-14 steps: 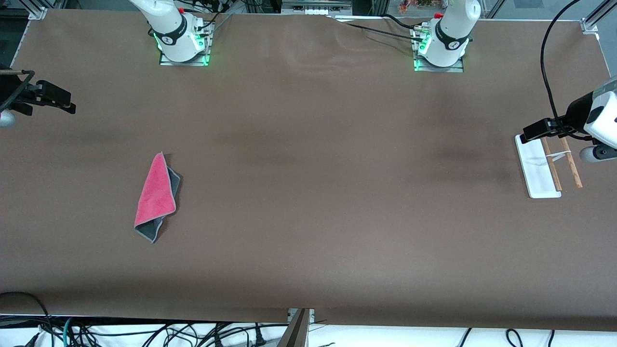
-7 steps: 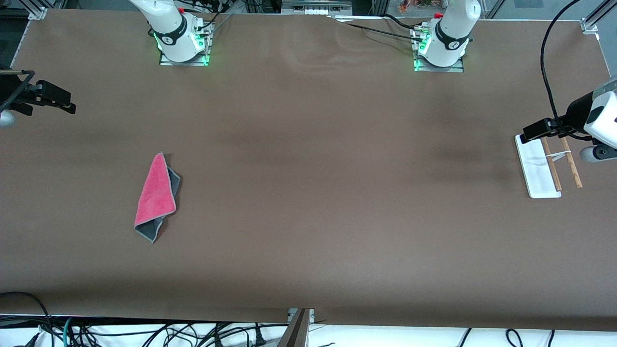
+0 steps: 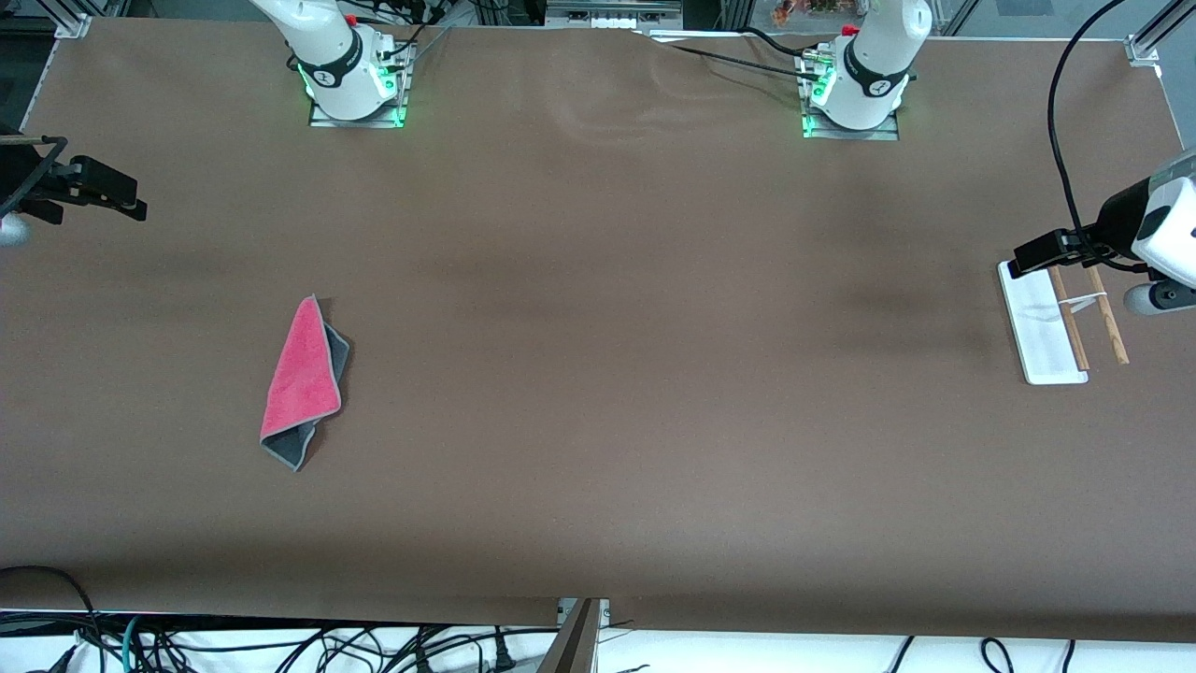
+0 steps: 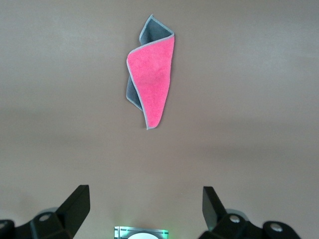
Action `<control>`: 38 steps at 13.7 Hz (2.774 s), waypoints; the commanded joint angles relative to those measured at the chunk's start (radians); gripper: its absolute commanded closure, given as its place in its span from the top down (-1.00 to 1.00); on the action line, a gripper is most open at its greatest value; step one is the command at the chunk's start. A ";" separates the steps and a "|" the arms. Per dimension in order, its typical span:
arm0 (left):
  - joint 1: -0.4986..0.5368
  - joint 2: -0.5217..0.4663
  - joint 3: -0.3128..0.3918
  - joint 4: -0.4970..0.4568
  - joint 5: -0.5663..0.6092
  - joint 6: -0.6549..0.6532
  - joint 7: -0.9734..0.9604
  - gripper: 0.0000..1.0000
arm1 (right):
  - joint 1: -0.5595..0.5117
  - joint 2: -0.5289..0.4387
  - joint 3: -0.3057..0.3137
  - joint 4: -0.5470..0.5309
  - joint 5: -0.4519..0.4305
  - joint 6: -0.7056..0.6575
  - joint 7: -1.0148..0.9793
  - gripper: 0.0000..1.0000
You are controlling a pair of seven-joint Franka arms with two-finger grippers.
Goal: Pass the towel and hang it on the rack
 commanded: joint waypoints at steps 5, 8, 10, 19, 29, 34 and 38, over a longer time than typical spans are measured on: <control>0.005 0.012 0.000 0.024 -0.018 -0.015 0.017 1.00 | -0.012 0.001 0.007 0.012 -0.008 0.000 -0.017 1.00; 0.005 0.012 0.000 0.024 -0.019 -0.015 0.017 1.00 | -0.012 0.001 0.009 0.012 -0.010 0.002 -0.017 1.00; 0.005 0.012 0.001 0.022 -0.019 -0.015 0.017 1.00 | -0.012 0.001 0.009 0.012 -0.008 0.002 -0.017 1.00; 0.005 0.012 0.001 0.022 -0.019 -0.016 0.017 1.00 | -0.010 0.008 0.009 0.012 -0.002 0.014 -0.016 1.00; 0.005 0.013 0.001 0.022 -0.018 -0.015 0.015 1.00 | -0.010 0.116 0.010 0.012 -0.024 0.035 -0.011 1.00; 0.002 0.026 0.001 0.030 -0.007 -0.007 0.015 1.00 | 0.008 0.206 0.009 0.011 -0.028 0.133 -0.016 1.00; 0.003 0.030 0.007 0.051 -0.001 0.007 0.015 1.00 | 0.021 0.318 0.009 0.011 -0.020 0.258 -0.011 1.00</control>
